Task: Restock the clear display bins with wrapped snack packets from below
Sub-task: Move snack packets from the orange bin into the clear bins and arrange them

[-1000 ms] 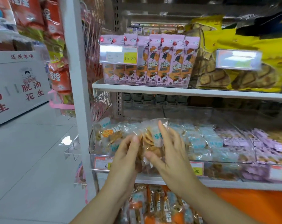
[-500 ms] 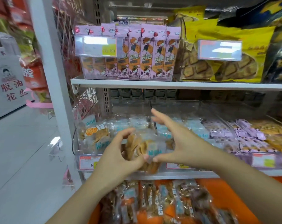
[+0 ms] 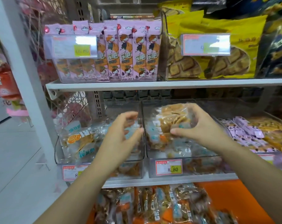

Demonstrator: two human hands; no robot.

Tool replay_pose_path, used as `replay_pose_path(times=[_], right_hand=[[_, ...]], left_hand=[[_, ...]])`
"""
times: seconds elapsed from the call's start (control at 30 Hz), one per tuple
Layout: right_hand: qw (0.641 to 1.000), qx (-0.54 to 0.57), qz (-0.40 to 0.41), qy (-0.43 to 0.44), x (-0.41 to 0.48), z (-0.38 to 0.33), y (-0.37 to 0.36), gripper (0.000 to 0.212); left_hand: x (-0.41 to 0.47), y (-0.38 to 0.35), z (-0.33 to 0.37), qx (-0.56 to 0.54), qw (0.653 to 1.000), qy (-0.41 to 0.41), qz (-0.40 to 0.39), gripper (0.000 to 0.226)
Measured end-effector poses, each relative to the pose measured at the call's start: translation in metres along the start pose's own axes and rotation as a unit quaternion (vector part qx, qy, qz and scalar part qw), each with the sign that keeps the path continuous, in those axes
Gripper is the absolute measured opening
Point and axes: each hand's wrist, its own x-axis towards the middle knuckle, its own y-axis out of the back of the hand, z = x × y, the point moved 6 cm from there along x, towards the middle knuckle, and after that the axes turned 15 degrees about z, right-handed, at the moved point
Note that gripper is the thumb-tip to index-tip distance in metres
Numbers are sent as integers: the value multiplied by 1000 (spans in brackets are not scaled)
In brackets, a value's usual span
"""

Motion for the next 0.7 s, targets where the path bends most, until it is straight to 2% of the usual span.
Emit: replay_pose_path(times=[0.1, 0.23, 0.33, 0.4, 0.47, 0.57, 0.63, 0.7], right_hand=[[996, 32, -5, -83, 9, 35, -18, 83], [987, 40, -61, -144, 11, 68, -46, 59], [983, 1, -105, -150, 14, 80, -50, 59], [980, -43, -139, -136, 17, 79, -48, 61], [970, -145, -175, -90, 24, 72, -45, 67], [925, -296, -238, 0, 36, 55, -52, 67], [891, -353, -286, 34, 39, 48, -67, 66], [857, -402, -315, 65, 38, 46, -84, 75]], left_hand=[[-8, -15, -15, 94, 993, -58, -51, 28], [-16, -29, -26, 109, 986, -99, -83, 27], [-15, -32, -33, 103, 986, -96, -87, 24], [-14, -34, -37, 99, 988, -89, -82, 23], [-15, -35, -37, 92, 989, -88, -75, 23], [-15, -36, -36, 88, 990, -93, -66, 22], [-16, -37, -35, 87, 989, -98, -66, 21], [-16, -37, -36, 87, 989, -100, -68, 21]])
